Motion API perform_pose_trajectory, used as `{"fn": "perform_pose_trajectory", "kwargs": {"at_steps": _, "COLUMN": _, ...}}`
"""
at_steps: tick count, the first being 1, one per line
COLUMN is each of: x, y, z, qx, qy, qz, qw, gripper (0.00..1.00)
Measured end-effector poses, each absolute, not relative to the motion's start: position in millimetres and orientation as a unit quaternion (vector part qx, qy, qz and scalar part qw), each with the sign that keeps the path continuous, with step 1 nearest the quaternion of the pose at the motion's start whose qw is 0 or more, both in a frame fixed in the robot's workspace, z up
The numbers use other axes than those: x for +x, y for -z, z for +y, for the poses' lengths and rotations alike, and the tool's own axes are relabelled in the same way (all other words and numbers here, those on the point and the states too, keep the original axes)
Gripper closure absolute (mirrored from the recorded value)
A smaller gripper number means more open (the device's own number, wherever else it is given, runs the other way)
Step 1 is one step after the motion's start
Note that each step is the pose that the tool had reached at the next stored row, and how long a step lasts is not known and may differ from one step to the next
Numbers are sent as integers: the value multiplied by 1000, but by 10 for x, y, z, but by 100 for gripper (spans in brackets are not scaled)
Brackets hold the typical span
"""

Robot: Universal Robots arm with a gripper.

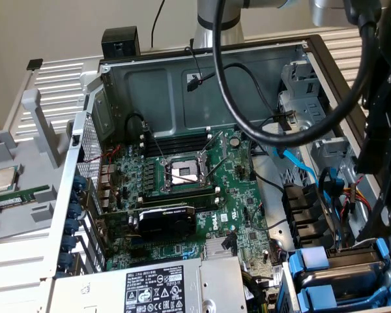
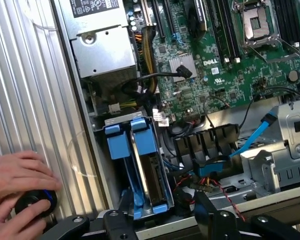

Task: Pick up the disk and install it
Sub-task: 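Insert the first disk wire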

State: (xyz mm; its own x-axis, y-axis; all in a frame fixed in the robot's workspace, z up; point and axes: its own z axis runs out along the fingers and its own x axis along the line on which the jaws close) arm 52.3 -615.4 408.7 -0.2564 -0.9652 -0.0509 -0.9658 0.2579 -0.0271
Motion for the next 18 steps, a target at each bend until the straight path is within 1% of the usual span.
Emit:
{"fn": "perform_pose_trajectory", "kwargs": {"at_steps": 5, "x": 616, "y": -4115, "z": -6131, "qx": -609, "qy": -5, "qz": 793, "qw": 29, "gripper": 40}}
{"fn": "perform_pose_trajectory", "kwargs": {"at_steps": 10, "x": 644, "y": -4116, "z": -6014, "qx": -609, "qy": -4, "qz": 793, "qw": 29, "gripper": 40}}
{"fn": "perform_pose_trajectory", "kwargs": {"at_steps": 14, "x": 656, "y": -4115, "z": -5936, "qx": -608, "qy": 2, "qz": 793, "qw": 34, "gripper": 40}}
{"fn": "perform_pose_trajectory", "kwargs": {"at_steps": 18, "x": 659, "y": -4087, "z": -5918, "qx": -603, "qy": 5, "qz": 797, "qw": 38, "gripper": 40}}
